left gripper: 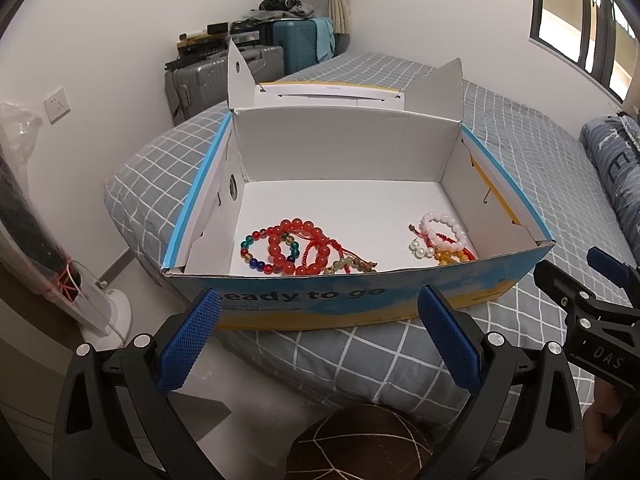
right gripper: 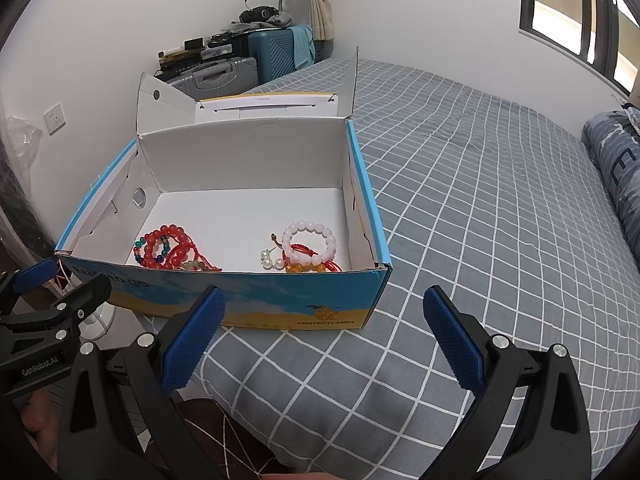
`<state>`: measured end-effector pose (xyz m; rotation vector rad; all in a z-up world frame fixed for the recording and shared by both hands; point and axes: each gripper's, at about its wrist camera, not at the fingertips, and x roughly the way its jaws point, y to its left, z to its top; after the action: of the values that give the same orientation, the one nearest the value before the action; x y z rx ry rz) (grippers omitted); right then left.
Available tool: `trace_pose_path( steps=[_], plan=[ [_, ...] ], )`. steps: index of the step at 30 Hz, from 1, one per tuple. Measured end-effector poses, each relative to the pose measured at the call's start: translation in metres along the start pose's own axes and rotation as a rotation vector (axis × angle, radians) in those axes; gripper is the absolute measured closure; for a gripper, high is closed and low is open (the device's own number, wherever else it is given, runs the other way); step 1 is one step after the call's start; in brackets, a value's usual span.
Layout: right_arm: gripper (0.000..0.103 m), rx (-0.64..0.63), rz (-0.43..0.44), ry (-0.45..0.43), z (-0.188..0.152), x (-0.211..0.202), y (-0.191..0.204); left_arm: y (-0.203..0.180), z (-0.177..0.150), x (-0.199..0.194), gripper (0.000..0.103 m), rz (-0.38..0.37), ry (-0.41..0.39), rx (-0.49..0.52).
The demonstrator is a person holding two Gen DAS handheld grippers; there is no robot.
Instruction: Organize jewelry
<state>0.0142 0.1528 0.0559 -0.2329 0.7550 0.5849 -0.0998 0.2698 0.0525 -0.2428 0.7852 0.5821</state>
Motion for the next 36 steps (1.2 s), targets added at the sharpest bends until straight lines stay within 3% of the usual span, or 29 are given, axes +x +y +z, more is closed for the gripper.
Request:
trace_pose_path(
  steps=[36],
  plan=[
    [0.008,0.010,0.009,0.011,0.0006,0.0101,0.0017,-0.0033,0.0038,0.0047,0.006,0.011,0.006,-0.006]
  ],
)
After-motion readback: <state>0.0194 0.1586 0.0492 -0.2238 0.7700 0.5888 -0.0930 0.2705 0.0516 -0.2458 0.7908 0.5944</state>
